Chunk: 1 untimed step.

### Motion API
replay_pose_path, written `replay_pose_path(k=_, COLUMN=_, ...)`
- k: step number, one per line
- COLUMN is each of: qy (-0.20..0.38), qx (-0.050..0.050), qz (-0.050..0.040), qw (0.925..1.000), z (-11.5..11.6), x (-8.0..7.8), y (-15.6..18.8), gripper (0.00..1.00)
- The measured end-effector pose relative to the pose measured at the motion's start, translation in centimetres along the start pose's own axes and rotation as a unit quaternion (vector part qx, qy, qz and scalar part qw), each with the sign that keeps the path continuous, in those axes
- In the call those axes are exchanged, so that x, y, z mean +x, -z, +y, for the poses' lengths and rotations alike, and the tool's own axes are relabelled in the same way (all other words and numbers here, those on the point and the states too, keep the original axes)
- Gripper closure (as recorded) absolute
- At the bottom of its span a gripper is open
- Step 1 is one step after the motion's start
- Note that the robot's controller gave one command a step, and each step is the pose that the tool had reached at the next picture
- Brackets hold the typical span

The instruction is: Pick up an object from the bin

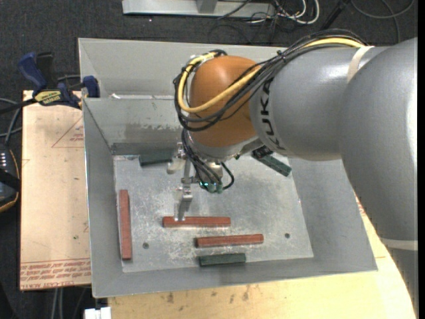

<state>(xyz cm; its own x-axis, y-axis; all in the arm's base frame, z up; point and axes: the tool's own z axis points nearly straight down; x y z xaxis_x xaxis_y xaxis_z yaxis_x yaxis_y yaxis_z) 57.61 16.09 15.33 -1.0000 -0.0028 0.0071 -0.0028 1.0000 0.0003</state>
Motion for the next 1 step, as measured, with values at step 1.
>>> replay_pose_path(k=1, qy=-0.001, qx=-0.001, qz=-0.0036, qw=1.0, z=-0.07, x=-0.2, y=0.38, gripper=0.0)
